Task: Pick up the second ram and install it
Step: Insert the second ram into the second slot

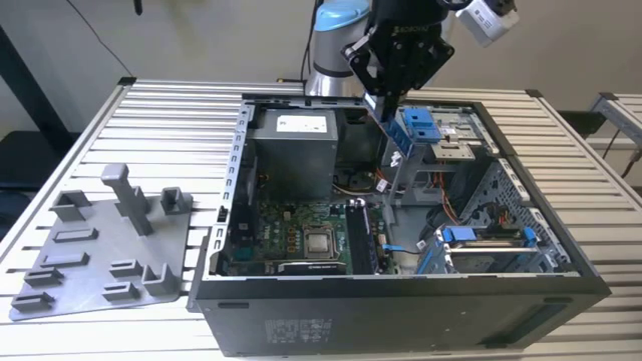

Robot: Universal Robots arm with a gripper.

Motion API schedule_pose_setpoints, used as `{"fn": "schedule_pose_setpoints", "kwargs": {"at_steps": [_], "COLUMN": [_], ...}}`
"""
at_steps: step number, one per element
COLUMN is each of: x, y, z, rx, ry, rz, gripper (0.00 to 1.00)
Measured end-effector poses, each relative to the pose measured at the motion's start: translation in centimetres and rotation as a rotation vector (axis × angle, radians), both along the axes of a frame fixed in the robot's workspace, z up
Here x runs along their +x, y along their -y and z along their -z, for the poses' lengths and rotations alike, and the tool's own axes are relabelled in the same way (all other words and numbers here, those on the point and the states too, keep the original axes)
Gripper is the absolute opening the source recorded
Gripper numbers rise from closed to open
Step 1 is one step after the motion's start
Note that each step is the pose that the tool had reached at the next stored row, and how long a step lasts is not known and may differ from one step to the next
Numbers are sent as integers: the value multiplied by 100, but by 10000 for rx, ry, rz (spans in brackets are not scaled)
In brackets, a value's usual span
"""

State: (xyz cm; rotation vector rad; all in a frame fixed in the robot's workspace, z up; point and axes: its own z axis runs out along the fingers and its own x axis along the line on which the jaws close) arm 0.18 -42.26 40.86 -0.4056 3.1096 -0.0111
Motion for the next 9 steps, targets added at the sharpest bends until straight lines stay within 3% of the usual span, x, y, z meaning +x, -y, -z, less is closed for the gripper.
{"fn": "schedule_pose_setpoints", "kwargs": {"at_steps": [9], "x": [1], "y": [0], "z": [8], "rx": [-1], "ry": [0], "rz": [1296], "gripper": [14]}}
